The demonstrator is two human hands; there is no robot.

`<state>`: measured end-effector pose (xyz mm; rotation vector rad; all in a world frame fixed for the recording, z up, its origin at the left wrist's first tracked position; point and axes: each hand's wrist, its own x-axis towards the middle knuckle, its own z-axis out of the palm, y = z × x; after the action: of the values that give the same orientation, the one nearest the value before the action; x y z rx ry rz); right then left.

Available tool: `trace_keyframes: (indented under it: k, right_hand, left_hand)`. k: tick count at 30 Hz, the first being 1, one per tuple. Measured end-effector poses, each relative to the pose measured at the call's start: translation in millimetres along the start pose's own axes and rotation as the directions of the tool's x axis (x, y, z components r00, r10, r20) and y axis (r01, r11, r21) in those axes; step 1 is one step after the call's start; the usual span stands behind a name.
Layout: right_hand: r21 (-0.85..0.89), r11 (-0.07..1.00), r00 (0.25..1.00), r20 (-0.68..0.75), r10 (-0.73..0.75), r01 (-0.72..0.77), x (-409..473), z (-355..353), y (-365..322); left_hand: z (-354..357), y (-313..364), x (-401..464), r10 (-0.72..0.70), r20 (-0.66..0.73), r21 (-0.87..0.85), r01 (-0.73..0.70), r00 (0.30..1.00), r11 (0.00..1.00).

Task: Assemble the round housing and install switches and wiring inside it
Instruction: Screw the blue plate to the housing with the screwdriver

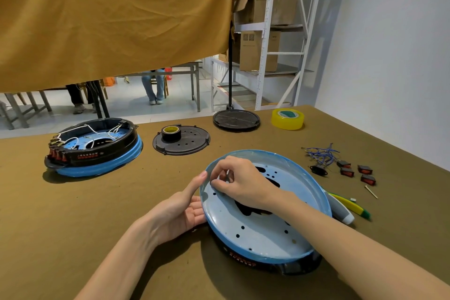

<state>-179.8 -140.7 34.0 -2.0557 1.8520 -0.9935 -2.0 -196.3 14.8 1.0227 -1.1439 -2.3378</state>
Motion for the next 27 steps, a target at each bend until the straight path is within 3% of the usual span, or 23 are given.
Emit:
trace_keyframes:
  k: [27]
  right_hand:
    - [0.007,1.000,1.000,0.004,0.001,-0.001,1.0,3.7,-2.0]
  left_hand:
    - [-0.2,-0.5,-0.6,0.013,0.012,0.019,-0.013,1.000,1.000]
